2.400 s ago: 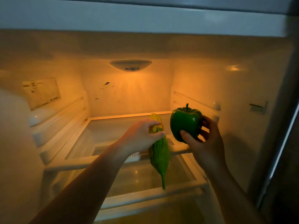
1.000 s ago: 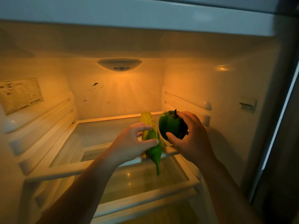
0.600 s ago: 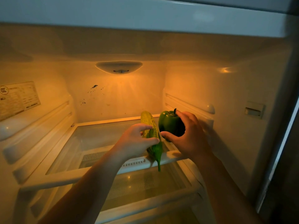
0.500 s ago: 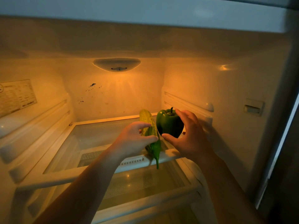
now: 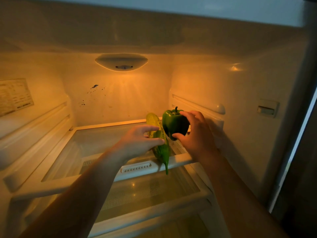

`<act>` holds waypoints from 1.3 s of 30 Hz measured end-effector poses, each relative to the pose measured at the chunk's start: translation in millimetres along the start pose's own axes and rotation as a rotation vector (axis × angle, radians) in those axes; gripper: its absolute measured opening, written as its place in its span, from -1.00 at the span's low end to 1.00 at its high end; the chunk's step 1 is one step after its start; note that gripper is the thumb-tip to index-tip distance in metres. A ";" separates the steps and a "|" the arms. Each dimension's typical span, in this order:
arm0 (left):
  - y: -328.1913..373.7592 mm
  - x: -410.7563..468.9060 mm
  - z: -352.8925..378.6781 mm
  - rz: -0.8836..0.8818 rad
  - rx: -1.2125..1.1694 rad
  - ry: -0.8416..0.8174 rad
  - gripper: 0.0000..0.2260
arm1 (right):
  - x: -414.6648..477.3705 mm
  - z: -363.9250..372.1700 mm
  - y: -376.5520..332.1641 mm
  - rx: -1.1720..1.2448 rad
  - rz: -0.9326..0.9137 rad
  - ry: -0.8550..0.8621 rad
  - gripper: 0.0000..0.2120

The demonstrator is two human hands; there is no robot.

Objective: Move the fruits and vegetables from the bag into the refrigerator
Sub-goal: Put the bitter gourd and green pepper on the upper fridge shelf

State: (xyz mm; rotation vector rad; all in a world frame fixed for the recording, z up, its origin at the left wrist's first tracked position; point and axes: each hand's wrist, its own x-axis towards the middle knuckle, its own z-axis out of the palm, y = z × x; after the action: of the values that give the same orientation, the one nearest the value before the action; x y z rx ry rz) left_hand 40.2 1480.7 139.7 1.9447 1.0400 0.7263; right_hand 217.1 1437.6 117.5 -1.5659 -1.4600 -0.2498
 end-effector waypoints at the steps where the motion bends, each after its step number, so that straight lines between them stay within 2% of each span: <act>1: 0.7 2.6 2.3 -0.002 0.008 0.011 -0.54 | 3.5 0.7 0.2 -0.038 0.005 -0.008 -0.35; 6: 5.7 15.1 12.8 -0.034 0.001 0.144 -0.57 | 14.1 6.6 4.5 -0.075 0.023 0.002 -0.36; 13: 7.6 22.0 18.0 -0.062 -0.012 0.218 -0.59 | 20.8 10.4 6.4 -0.109 0.027 0.006 -0.36; 26: 8.5 5.4 14.8 0.058 0.029 0.157 -0.59 | 12.4 3.1 4.1 -0.164 -0.040 0.038 -0.34; 34: 1.3 -13.5 -4.2 0.162 0.033 0.178 -0.65 | -24.3 -19.8 -4.1 0.077 -0.042 0.088 -0.45; 39: -1.9 -44.1 -5.4 0.254 -0.006 0.184 -0.68 | -58.5 -38.3 -20.8 0.233 0.078 0.075 -0.56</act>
State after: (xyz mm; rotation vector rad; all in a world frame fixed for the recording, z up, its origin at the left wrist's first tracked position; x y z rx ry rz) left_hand 13.3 1445.4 135.9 2.0561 0.9044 1.0645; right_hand 200.2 1367.4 107.2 -1.4061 -1.3164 -0.0876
